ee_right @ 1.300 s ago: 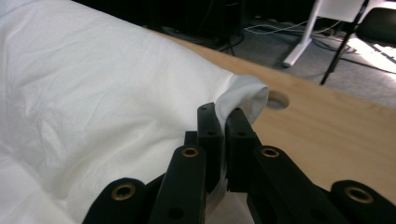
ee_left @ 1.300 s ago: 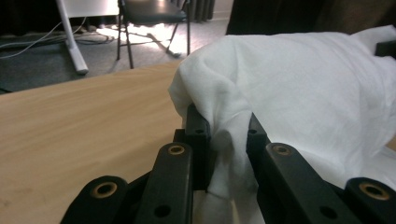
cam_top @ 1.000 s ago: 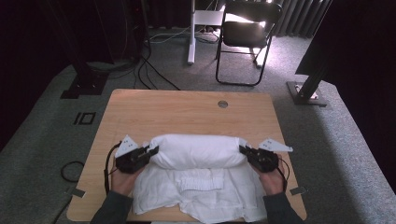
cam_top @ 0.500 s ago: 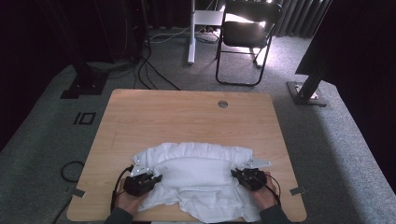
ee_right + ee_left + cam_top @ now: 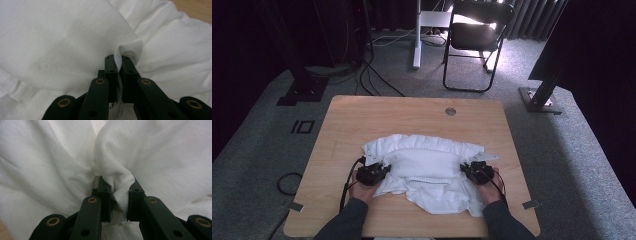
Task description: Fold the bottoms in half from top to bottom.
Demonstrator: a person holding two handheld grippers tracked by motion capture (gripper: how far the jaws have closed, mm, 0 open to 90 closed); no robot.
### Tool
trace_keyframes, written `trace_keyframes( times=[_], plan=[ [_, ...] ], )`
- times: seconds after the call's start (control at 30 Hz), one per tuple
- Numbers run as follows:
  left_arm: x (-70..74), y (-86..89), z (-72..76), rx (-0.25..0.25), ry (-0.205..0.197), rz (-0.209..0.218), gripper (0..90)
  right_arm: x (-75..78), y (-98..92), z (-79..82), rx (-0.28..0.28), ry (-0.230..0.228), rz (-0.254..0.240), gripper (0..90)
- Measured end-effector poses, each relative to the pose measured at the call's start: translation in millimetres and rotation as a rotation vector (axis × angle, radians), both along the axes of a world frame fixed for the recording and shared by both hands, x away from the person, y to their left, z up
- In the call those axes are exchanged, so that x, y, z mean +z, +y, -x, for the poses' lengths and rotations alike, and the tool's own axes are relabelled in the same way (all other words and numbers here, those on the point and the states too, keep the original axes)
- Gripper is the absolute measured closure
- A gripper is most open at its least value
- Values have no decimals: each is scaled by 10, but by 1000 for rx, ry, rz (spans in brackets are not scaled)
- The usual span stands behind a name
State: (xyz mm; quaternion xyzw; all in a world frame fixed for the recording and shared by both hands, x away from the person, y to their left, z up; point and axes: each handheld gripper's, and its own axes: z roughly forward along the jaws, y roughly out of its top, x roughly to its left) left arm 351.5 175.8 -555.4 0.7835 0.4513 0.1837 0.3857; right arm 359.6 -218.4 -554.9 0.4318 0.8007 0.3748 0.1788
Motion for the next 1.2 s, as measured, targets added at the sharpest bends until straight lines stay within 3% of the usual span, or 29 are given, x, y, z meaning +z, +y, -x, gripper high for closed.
trace_keyframes(
  times=[0.27, 0.53, 0.63, 0.7, 0.77, 0.83, 0.93, 1.07, 1.2],
  plan=[
    [-14, 112, -169, 39, 10, 40, 776, -8, 70, -273, -27, 0, -25, 853],
    [-7, 142, -193, 64, 18, 43, 776, 21, 195, -424, -45, 4, 10, 853],
    [24, 140, -198, 73, 40, 52, 771, 39, 208, -440, -44, 12, 23, 850],
    [93, 156, -178, 76, 48, 49, 713, 86, 216, -432, -32, 15, 46, 796],
    [237, 221, -123, 76, 29, 80, 661, 165, 198, -404, -31, -9, 53, 702],
    [384, 267, -82, 69, 5, 111, 621, 304, 139, -347, -35, -47, 0, 578],
    [661, 292, -64, 64, -56, 138, 582, 580, 106, -280, -42, -126, -57, 509],
    [970, 195, -211, 58, -113, 125, 594, 824, 212, -323, -30, -170, -74, 533],
    [1143, 29, -502, 56, -103, 120, 629, 986, 396, -469, -64, -185, -102, 541]
  ],
)
